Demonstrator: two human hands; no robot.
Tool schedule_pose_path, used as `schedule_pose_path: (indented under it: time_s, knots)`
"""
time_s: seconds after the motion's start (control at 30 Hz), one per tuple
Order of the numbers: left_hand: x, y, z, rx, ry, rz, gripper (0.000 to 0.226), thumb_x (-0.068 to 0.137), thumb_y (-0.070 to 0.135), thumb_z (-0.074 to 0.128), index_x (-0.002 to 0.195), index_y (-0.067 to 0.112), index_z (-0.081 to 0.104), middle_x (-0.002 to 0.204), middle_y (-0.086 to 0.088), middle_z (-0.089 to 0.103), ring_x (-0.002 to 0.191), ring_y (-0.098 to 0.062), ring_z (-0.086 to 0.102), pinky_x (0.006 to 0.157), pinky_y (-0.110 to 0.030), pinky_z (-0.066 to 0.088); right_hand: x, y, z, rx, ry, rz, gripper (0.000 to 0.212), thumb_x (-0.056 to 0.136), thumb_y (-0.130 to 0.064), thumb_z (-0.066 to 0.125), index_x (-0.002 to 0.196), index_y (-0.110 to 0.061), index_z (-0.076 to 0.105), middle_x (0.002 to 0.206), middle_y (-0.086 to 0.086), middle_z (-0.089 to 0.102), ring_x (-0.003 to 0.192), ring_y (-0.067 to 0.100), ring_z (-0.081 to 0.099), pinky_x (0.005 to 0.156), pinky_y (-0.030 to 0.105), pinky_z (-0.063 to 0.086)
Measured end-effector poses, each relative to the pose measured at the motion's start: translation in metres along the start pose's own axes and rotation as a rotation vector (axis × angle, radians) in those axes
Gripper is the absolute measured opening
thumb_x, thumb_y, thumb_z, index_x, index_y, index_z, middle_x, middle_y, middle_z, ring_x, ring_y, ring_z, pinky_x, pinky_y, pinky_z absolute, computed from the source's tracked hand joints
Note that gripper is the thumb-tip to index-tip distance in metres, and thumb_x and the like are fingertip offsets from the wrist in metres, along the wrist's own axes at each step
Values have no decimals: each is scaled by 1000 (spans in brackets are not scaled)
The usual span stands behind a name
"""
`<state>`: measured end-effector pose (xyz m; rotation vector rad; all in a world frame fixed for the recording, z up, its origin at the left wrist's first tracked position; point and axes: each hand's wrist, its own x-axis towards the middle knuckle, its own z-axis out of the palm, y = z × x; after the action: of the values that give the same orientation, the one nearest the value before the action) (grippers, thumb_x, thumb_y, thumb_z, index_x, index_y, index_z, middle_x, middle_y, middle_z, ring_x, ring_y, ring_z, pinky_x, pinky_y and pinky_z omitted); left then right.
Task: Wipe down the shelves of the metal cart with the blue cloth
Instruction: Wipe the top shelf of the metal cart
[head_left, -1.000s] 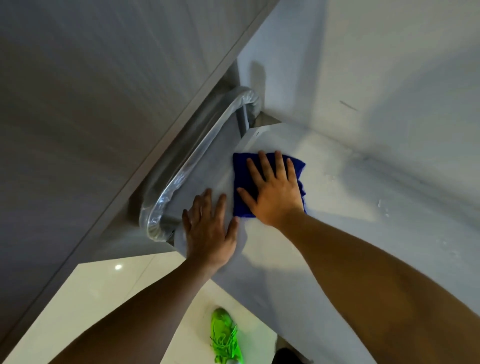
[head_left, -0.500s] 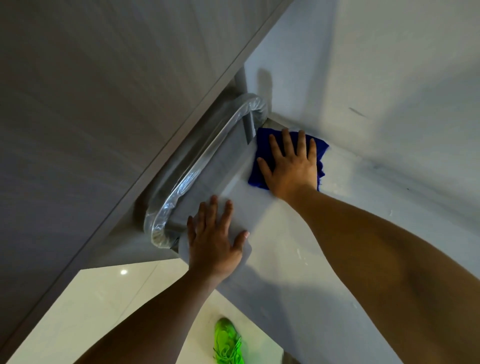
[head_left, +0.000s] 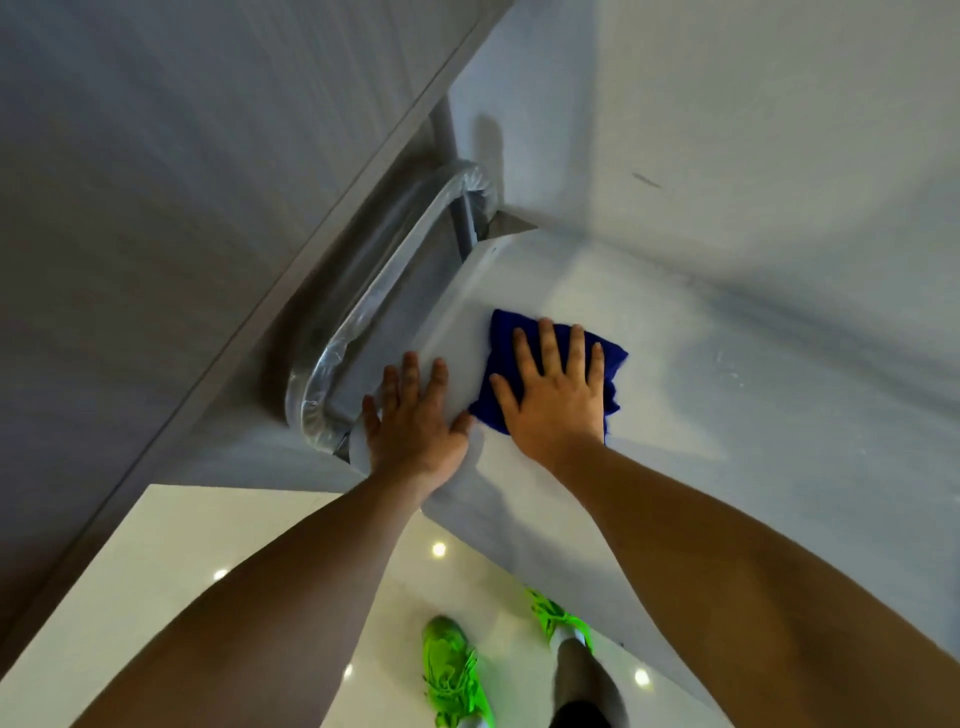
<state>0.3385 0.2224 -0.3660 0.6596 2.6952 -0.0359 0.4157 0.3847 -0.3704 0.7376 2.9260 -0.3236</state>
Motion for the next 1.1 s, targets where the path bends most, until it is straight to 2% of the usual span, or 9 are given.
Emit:
schedule_pose_path:
  time_s: [0.3, 0.5, 0.57, 0.67, 0.77, 0.97, 1.1]
  knots:
    - [-5, 13, -10, -10, -42, -47, 79, 95, 67, 28, 157, 32, -5, 165, -4, -15, 151, -32, -9, 119, -58, 5, -111, -12, 24, 32, -19, 202, 73, 101, -63, 8, 161, -22, 7, 169, 12, 1, 151, 42, -9, 118, 59, -12]
    - [-10, 17, -15, -36, -36, -73, 76, 96, 64, 30, 157, 31, -1, 166, -2, -12, 151, -35, -6, 119, -58, 9, -149, -34, 30, 50, -54, 245, 73, 100, -62, 1, 160, -21, -2, 168, 14, -7, 149, 43, -18, 115, 60, -19]
    - [-13, 22, -13, -33, 6, -18, 72, 99, 58, 33, 158, 29, 4, 166, -3, -9, 151, -35, -4, 119, -56, 10, -152, -31, 30, 55, -54, 243, 74, 99, -64, 2, 161, -22, 0, 168, 12, -6, 150, 42, -17, 116, 59, -17]
    - [-14, 33, -10, -30, 28, 156, 65, 101, 53, 34, 157, 30, 11, 167, -3, -3, 152, -33, -1, 120, -55, 11, -147, -20, 28, 67, -39, 226, 76, 98, -68, 5, 161, -26, 6, 169, 8, 0, 152, 39, -11, 119, 57, -11]
    - [-12, 43, -6, -23, 38, 299, 62, 101, 48, 39, 156, 30, 18, 167, -3, 6, 152, -30, 5, 120, -53, 14, -137, -6, 28, 39, -38, 207, 76, 97, -70, 4, 161, -29, 8, 169, 5, 1, 152, 37, -10, 119, 55, -11]
    - [-1, 77, -1, -88, 58, 342, 58, 102, 36, 37, 157, 31, 16, 167, 2, 7, 152, -24, 4, 121, -48, 7, -94, 25, 20, 14, -1, 283, 77, 96, -71, 6, 161, -29, 11, 169, 5, 5, 153, 36, -5, 120, 54, -11]
    - [6, 90, 0, 25, 60, 512, 62, 99, 36, 42, 157, 26, 20, 165, 0, 16, 152, -26, 9, 120, -49, 11, -54, 53, 8, 23, 2, 313, 78, 95, -72, 4, 161, -31, 5, 170, 3, 1, 153, 34, -10, 120, 54, -11]
